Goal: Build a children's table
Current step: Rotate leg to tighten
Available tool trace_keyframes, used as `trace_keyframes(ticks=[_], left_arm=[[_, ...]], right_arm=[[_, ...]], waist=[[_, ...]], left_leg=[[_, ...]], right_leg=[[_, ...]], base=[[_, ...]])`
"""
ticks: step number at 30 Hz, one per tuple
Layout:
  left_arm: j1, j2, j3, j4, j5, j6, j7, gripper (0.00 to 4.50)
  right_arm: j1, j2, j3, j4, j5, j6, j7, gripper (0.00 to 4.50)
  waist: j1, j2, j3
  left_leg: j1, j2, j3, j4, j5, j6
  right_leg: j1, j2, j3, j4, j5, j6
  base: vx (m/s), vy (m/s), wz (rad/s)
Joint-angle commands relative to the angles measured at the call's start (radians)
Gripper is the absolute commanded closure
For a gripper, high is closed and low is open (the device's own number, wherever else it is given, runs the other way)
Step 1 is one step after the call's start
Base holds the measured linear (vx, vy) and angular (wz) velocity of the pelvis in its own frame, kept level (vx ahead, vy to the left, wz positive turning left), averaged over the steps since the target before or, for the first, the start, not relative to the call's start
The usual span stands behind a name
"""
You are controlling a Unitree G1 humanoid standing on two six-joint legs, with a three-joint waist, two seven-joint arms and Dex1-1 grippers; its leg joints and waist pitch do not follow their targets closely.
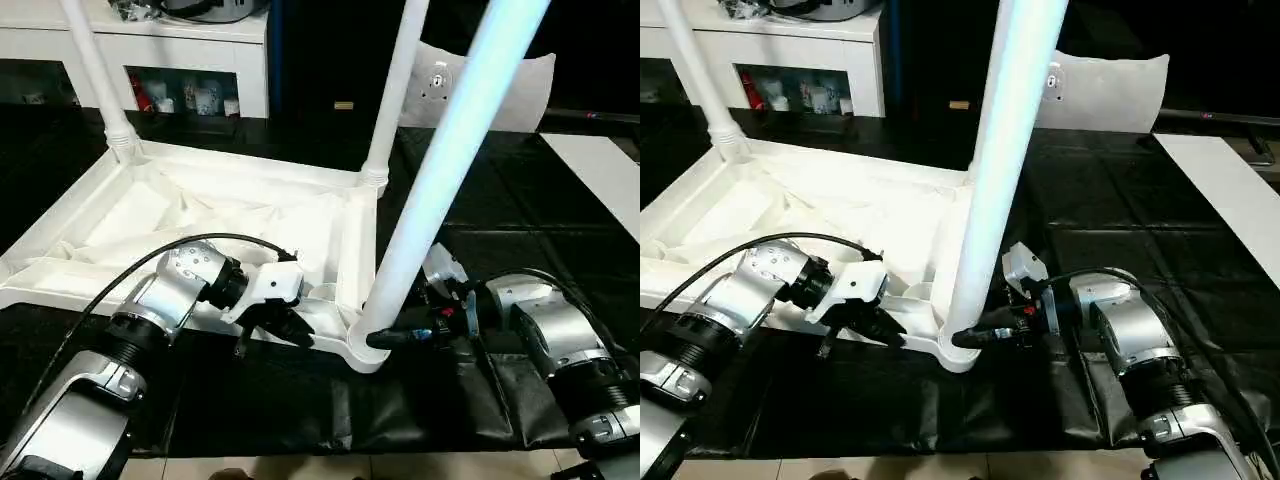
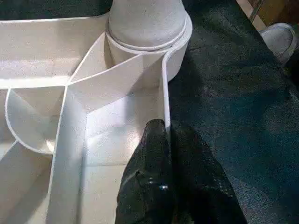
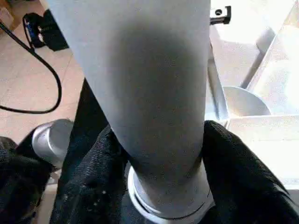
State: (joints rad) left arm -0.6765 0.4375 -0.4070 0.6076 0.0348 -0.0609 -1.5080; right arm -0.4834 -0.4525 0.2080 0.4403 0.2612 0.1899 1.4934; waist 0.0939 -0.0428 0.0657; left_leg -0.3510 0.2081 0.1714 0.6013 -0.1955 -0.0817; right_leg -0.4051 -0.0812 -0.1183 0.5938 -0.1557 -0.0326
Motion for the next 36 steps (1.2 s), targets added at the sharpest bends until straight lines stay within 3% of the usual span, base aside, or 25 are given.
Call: trace_keyframes(ticks=[1, 8, 12, 14, 15, 17, 18, 19, 20, 21, 22, 23, 24, 25, 26, 27, 28, 29, 30, 31, 32, 33, 34, 35, 36], left_arm=[[-0.017, -0.016, -0.020, -0.014, 0.000, -0.022, -0.027, 4.50], [-0.019, -0.076, 0.024, -0.022, -0.009, 0.144, 0.115, 4.50], [-0.044, -0.134, 0.035, 0.006, 0.013, 0.194, 0.228, 4.50], [-0.063, -0.173, 0.045, 0.032, 0.025, 0.228, 0.299, 4.50], [-0.069, -0.186, 0.049, 0.038, 0.026, 0.242, 0.319, 4.50], [-0.083, -0.211, 0.057, 0.053, 0.031, 0.269, 0.367, 4.50], [-0.111, -0.258, 0.075, 0.085, 0.038, 0.314, 0.458, 4.50], [-0.122, -0.277, 0.084, 0.098, 0.042, 0.333, 0.498, 4.50], [-0.131, -0.291, 0.091, 0.110, 0.045, 0.342, 0.529, 4.50], [-0.132, -0.293, 0.092, 0.111, 0.045, 0.343, 0.532, 4.50], [-0.156, -0.335, 0.111, 0.139, 0.047, 0.350, 0.604, 4.50], [-0.164, -0.349, 0.114, 0.149, 0.047, 0.342, 0.619, 4.50], [-0.169, -0.357, 0.116, 0.156, 0.046, 0.336, 0.627, 4.50], [-0.172, -0.362, 0.118, 0.160, 0.047, 0.333, 0.630, 4.50], [-0.175, -0.365, 0.122, 0.164, 0.048, 0.328, 0.633, 4.50], [-0.178, -0.361, 0.122, 0.168, 0.052, 0.317, 0.630, 4.50], [-0.181, -0.351, 0.117, 0.175, 0.062, 0.290, 0.624, 4.50], [-0.181, -0.348, 0.114, 0.177, 0.068, 0.276, 0.620, 4.50], [-0.177, -0.339, 0.107, 0.174, 0.077, 0.262, 0.608, 4.50], [-0.173, -0.332, 0.105, 0.171, 0.078, 0.258, 0.599, 4.50], [-0.168, -0.321, 0.100, 0.169, 0.080, 0.237, 0.582, 4.50], [-0.164, -0.312, 0.097, 0.169, 0.082, 0.225, 0.572, 4.50], [-0.161, -0.303, 0.095, 0.171, 0.084, 0.219, 0.567, 4.50], [-0.157, -0.291, 0.089, 0.174, 0.088, 0.188, 0.558, 4.50], [-0.154, -0.284, 0.085, 0.177, 0.090, 0.167, 0.554, 4.50]], right_arm=[[-0.003, -0.007, 0.010, -0.026, 0.027, 0.031, 0.026, 2.41], [0.134, 0.026, -0.013, -0.249, 0.114, 0.239, -0.094, 2.50], [0.182, 0.106, -0.021, -0.288, 0.064, 0.236, -0.272, 2.50], [0.191, 0.168, -0.035, -0.278, 0.014, 0.237, -0.407, 2.50], [0.189, 0.190, -0.043, -0.272, -0.002, 0.252, -0.460, 2.50], [0.186, 0.234, -0.062, -0.265, -0.017, 0.274, -0.549, 2.51], [0.167, 0.312, -0.097, -0.232, -0.058, 0.288, -0.724, 2.52], [0.158, 0.344, -0.113, -0.218, -0.072, 0.293, -0.799, 2.53], [0.145, 0.373, -0.130, -0.198, -0.079, 0.297, -0.866, 2.54], [0.144, 0.376, -0.132, -0.197, -0.080, 0.298, -0.873, 2.54], [0.092, 0.462, -0.193, -0.123, -0.092, 0.294, -1.079, 2.54], [0.063, 0.503, -0.230, -0.080, -0.073, 0.275, -1.148, 2.54], [0.045, 0.528, -0.254, -0.053, -0.058, 0.262, -1.188, 2.54], [0.039, 0.542, -0.266, -0.047, -0.054, 0.254, -1.202, 2.54], [0.035, 0.548, -0.269, -0.049, -0.052, 0.252, -1.194, 2.20], [0.033, 0.541, -0.252, -0.054, -0.078, 0.221, -1.189, 2.00], [0.033, 0.543, -0.247, -0.063, -0.099, 0.196, -1.190, 2.00], [0.034, 0.547, -0.251, -0.068, -0.106, 0.193, -1.198, 1.83], [0.039, 0.547, -0.254, -0.077, -0.118, 0.192, -1.206, 1.74], [0.045, 0.541, -0.251, -0.084, -0.125, 0.188, -1.202, 1.65], [0.057, 0.534, -0.249, -0.098, -0.131, 0.178, -1.201, 1.52], [0.069, 0.525, -0.246, -0.113, -0.134, 0.173, -1.200, 1.52], [0.081, 0.514, -0.244, -0.128, -0.138, 0.169, -1.196, 1.40], [0.097, 0.499, -0.239, -0.143, -0.143, 0.149, -1.193, 1.33], [0.107, 0.490, -0.235, -0.153, -0.147, 0.135, -1.191, 1.22]], waist=[[-0.006, -0.005, -0.073], [0.000, -0.007, -0.070], [-0.002, -0.006, -0.061], [-0.012, -0.007, -0.057], [-0.028, -0.005, -0.055], [-0.044, -0.003, -0.057], [-0.049, 0.001, -0.057], [-0.064, 0.007, -0.051], [-0.081, 0.010, -0.052], [-0.088, 0.014, -0.052], [-0.106, 0.025, -0.047], [-0.122, 0.042, -0.047], [-0.125, 0.047, -0.045], [-0.114, 0.055, -0.035], [-0.105, 0.027, -0.029], [-0.100, -0.019, -0.038], [-0.094, -0.024, -0.021], [-0.099, -0.042, -0.035], [-0.074, -0.014, -0.053], [-0.079, 0.003, -0.048], [-0.080, 0.010, -0.055], [-0.081, 0.021, -0.065], [-0.080, 0.014, -0.063], [-0.081, 0.009, -0.056], [-0.085, 0.002, -0.056]], left_leg=[[0.004, 0.033, 0.001, -0.069, -0.155, 0.053], [0.007, 0.035, 0.001, -0.072, -0.140, 0.053], [0.014, 0.025, 0.000, -0.073, -0.205, 0.031], [0.015, 0.019, -0.003, -0.071, -0.239, 0.018], [0.017, 0.012, -0.008, -0.068, -0.270, 0.002], [0.015, 0.012, -0.014, -0.069, -0.287, -0.001], [0.017, 0.014, -0.018, -0.072, -0.297, 0.000], [0.015, 0.015, -0.021, -0.073, -0.334, -0.008], [0.025, 0.017, -0.026, -0.069, -0.387, -0.012], [0.030, 0.020, -0.029, -0.069, -0.415, -0.007], [0.025, 0.035, -0.041, -0.081, -0.479, -0.004], [0.016, 0.062, -0.058, -0.109, -0.585, -0.011], [0.002, 0.081, -0.071, -0.137, -0.652, -0.021], [-0.024, 0.110, -0.071, -0.200, -0.769, -0.027], [0.010, 0.084, -0.035, -0.202, -0.793, -0.022], [0.087, -0.014, -0.008, -0.062, -0.607, -0.031], [0.137, -0.048, 0.001, 0.040, -0.466, -0.014], [0.039, -0.048, -0.012, 0.039, -0.255, 0.026], [-0.007, -0.027, -0.027, -0.015, -0.183, 0.033], [-0.018, 0.001, -0.042, -0.056, -0.184, 0.021], [-0.012, 0.013, -0.049, -0.064, -0.204, 0.007], [0.000, 0.027, -0.053, -0.076, -0.195, 0.005], [0.000, 0.028, -0.045, -0.083, -0.175, 0.016], [0.004, 0.027, -0.037, -0.087, -0.220, 0.023], [0.003, 0.023, -0.033, -0.086, -0.242, 0.024]], right_leg=[[0.056, -0.072, 0.061, -0.073, -0.363, -0.153], [0.054, -0.070, 0.064, -0.072, -0.348, -0.146], [0.045, -0.076, 0.056, -0.100, -0.507, -0.092], [0.041, -0.075, 0.048, -0.113, -0.595, -0.055], [0.039, -0.073, 0.033, -0.131, -0.670, -0.012], [0.047, -0.075, 0.020, -0.138, -0.676, 0.006], [0.048, -0.076, 0.017, -0.141, -0.670, 0.005], [0.043, -0.071, 0.006, -0.147, -0.678, 0.009], [0.042, -0.072, -0.010, -0.159, -0.690, 0.018], [0.046, -0.074, -0.021, -0.167, -0.682, 0.018], [0.064, -0.076, -0.040, -0.167, -0.644, 0.020], [0.083, -0.071, -0.038, -0.134, -0.543, -0.003], [0.103, -0.064, -0.030, -0.088, -0.452, -0.019], [0.121, -0.048, 0.004, 0.034, -0.243, -0.050], [0.085, -0.038, 0.037, 0.036, -0.237, -0.055], [-0.009, -0.078, 0.042, -0.142, -0.723, -0.005], [-0.069, -0.109, 0.025, -0.221, -0.980, 0.024], [0.036, -0.146, 0.019, -0.199, -1.080, 0.095], [0.096, -0.152, 0.040, -0.161, -0.969, 0.087], [0.083, -0.116, 0.008, -0.155, -0.812, 0.073], [0.082, -0.107, 0.006, -0.144, -0.713, 0.054], [0.077, -0.097, 0.017, -0.122, -0.491, -0.023], [0.069, -0.087, 0.027, -0.104, -0.339, -0.097], [0.061, -0.081, 0.030, -0.099, -0.344, -0.132], [0.063, -0.078, 0.033, -0.099, -0.374, -0.132]], base=[[0.000, 0.000, 0.00], [0.000, 0.000, 0.00], [0.000, 0.000, 0.00], [0.000, 0.000, 0.00], [0.000, 0.000, 0.00], [0.000, 0.000, 0.00], [0.000, 0.000, 0.00], [0.000, 0.000, 0.00], [-0.043, 0.054, -0.06], [-0.043, 0.054, -0.06], [-0.030, 0.068, -0.08], [-0.044, 0.066, -0.09], [-0.044, 0.066, -0.09], [-0.085, 0.031, -0.04], [0.000, 0.000, 0.00], [0.000, 0.000, 0.00], [0.077, -0.084, 0.08], [0.108, -0.030, -0.27], [0.108, -0.030, -0.27], [0.109, 0.015, -0.38], [0.053, 0.000, -0.08], [0.053, 0.000, -0.08], [0.053, -0.001, 0.10], [0.000, 0.000, 0.00], [0.000, 0.000, 0.00]])
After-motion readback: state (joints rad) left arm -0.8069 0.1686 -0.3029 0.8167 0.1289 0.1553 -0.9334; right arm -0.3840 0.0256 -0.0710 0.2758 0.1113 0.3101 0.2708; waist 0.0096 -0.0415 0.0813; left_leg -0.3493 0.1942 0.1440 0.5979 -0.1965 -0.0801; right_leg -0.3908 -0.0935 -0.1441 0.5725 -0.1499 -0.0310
